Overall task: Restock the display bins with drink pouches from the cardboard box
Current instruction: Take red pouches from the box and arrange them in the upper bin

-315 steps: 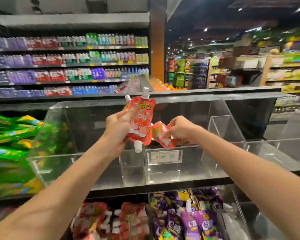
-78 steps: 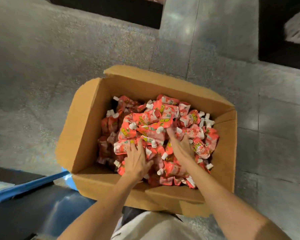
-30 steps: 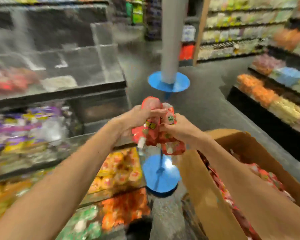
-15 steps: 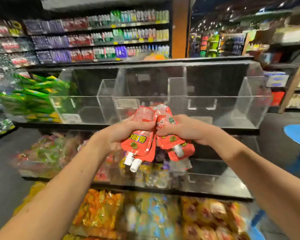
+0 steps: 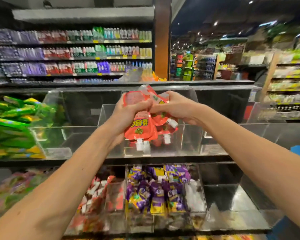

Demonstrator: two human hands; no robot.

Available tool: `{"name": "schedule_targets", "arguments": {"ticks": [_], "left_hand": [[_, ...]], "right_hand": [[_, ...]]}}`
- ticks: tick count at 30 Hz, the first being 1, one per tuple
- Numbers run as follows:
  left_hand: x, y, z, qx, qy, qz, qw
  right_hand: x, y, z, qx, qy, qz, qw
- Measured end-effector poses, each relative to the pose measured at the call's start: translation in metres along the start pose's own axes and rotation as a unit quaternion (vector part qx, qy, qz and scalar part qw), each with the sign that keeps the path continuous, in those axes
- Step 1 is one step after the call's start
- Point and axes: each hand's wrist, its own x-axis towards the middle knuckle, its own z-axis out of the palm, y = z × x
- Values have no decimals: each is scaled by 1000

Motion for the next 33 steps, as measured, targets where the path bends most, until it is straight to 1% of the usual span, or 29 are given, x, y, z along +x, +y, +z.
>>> {"name": "schedule_targets", "arguments": {"ticks": [2, 5, 8, 12, 14, 16, 17, 20, 22, 24, 25, 26, 28, 30, 33], "left_hand": [[18, 2, 2, -4, 19, 15, 1000], [47, 4, 4, 26, 30, 28, 999], [70, 6, 4, 90, 34, 26, 995], [88, 0, 3, 167, 54, 35, 984], [92, -3, 1, 191, 49, 37, 980], [95, -5, -3, 201, 43, 41, 978], [96, -5, -6, 203, 41, 42, 978], [99, -1, -18, 200, 31, 40, 978], [99, 2, -28, 196, 27, 46, 979], [99, 7, -37, 192, 20, 52, 980], [99, 10, -40, 190, 15, 52, 980], [98, 13, -44, 192, 9, 51, 980], [98, 18, -51, 206, -4, 54, 977], [98, 23, -57, 216, -13, 59, 975], [101, 28, -64, 208, -17, 64, 976]], "right_hand": [[18, 5, -8, 39, 12, -1, 999], [39, 8, -16, 58, 47, -27, 997], [60, 17, -24, 46, 60, -50, 996], [79, 36, -32, 1, 55, -44, 998], [84, 44, -31, -20, 54, -33, 998], [85, 48, -26, -12, 40, -5, 999], [86, 51, -24, 1, 29, 16, 999], [93, 62, -14, 103, -16, 63, 993], [98, 68, -7, 104, -7, 73, 992], [98, 72, -1, 44, 23, 85, 995], [97, 72, 2, -17, 16, 85, 996], [97, 72, 4, -91, -12, 76, 993], [97, 67, 14, -223, -96, 86, 966], [103, 62, 25, -273, -156, 123, 941], [119, 50, 40, -332, -215, 133, 909]]}}
